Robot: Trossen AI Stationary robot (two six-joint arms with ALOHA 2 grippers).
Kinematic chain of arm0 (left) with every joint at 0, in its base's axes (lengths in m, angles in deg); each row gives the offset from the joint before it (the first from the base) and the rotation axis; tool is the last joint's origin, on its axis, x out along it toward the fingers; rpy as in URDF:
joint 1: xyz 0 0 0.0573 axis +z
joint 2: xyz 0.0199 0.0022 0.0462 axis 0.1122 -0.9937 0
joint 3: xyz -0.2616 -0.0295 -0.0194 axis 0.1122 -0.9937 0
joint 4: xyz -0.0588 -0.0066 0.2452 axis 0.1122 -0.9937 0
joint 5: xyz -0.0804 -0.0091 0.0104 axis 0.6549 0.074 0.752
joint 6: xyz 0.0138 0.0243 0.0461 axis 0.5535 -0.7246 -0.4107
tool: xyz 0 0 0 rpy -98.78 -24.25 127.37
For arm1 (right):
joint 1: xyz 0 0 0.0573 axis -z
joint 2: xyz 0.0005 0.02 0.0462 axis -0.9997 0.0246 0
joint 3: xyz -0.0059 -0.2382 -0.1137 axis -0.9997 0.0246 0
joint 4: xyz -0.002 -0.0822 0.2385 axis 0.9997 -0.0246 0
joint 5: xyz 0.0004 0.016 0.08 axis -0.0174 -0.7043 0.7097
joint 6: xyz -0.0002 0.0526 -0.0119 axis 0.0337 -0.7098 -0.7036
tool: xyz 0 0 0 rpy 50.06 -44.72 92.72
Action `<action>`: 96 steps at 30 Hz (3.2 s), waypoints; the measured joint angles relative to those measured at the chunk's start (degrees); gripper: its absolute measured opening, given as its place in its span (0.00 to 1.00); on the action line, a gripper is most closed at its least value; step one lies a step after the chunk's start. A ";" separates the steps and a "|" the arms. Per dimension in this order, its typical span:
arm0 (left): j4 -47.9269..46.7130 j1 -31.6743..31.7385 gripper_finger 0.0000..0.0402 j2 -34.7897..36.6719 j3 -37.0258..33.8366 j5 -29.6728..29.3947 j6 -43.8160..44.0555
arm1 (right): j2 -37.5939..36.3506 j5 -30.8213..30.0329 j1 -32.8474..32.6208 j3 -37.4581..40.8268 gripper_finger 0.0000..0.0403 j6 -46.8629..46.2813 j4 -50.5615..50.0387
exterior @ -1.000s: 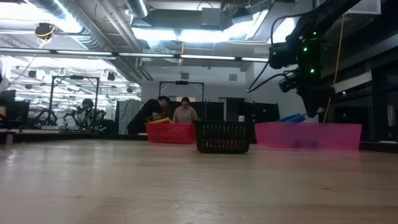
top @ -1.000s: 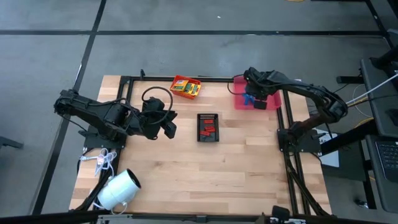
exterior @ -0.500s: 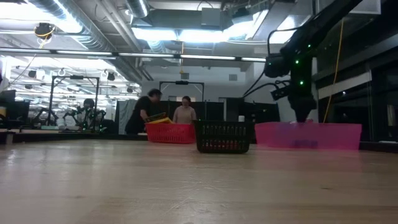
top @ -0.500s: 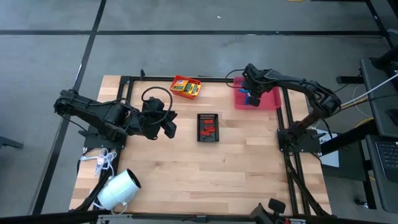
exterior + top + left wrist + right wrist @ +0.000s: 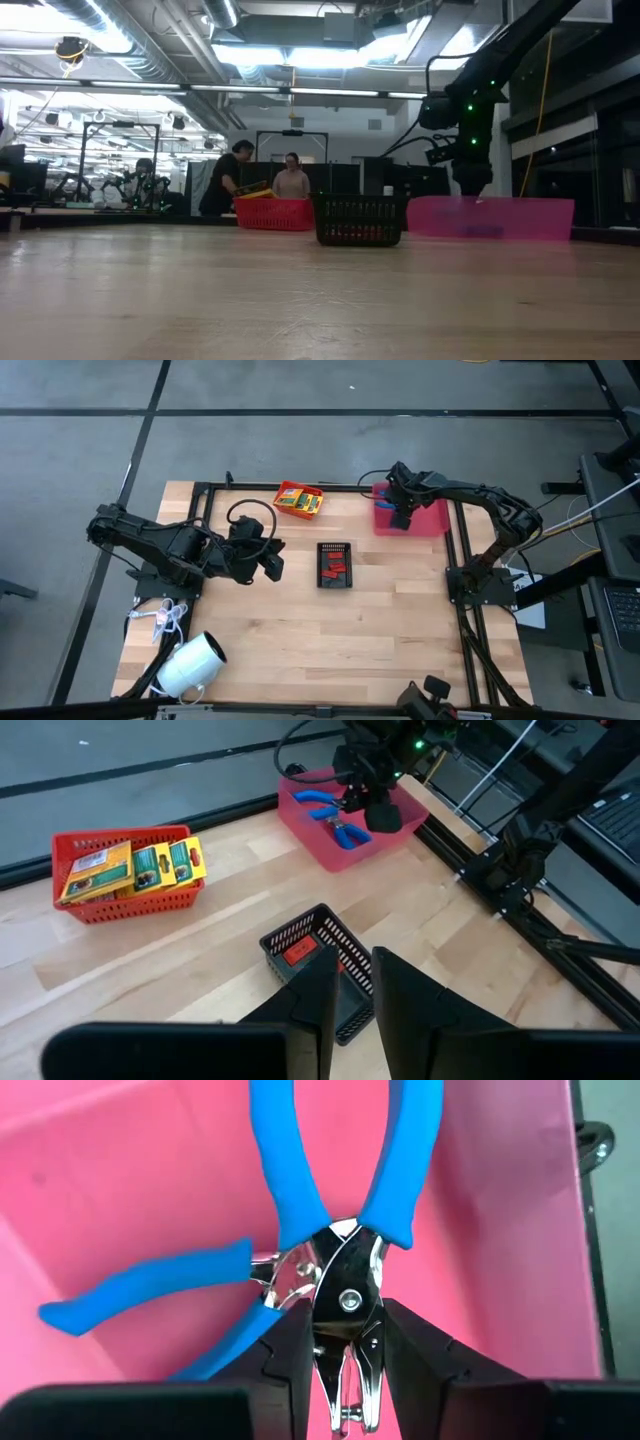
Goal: Pick & Place School Supplies
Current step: Put the blue hole puncher into the red transparent bin, then return to Home Position
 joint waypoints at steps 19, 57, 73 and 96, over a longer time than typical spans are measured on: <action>0.64 -1.18 0.15 0.00 0.00 0.84 0.87 | 0.00 4.73 0.32 0.00 0.57 -19.82 1.74; 51.08 20.85 0.15 14.19 -27.89 42.55 -51.99 | -52.02 -9.48 -56.83 0.04 0.47 -64.00 16.86; 55.46 12.49 0.15 54.90 -64.46 29.61 -50.10 | -51.46 -42.01 -75.99 0.04 0.47 -68.30 21.40; 35.55 12.88 0.15 72.24 -73.60 18.64 -39.55 | -41.18 -8.00 -79.92 0.04 0.47 -108.71 -6.66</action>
